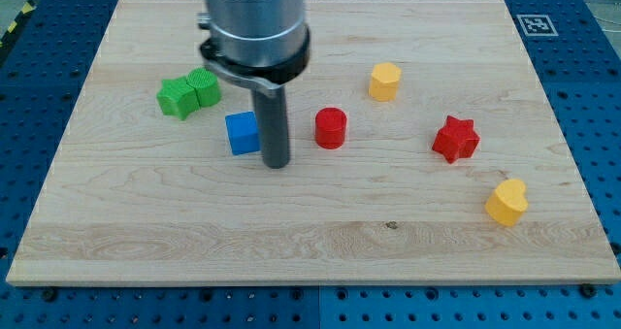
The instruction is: Slightly push the blue cube to the bottom right of the green star
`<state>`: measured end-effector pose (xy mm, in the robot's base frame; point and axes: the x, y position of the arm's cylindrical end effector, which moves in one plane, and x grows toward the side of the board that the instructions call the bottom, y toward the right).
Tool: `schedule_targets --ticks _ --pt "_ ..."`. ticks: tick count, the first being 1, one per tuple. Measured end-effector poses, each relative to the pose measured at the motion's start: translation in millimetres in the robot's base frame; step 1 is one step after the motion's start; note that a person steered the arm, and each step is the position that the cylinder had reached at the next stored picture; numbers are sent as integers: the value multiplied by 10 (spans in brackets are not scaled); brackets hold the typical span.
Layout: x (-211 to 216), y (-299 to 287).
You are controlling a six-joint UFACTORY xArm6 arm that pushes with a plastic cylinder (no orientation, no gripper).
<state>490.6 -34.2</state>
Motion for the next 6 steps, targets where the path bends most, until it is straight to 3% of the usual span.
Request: schedule_targets --ticks 4,6 --pt "-137 -703" --pt "-86 -65"
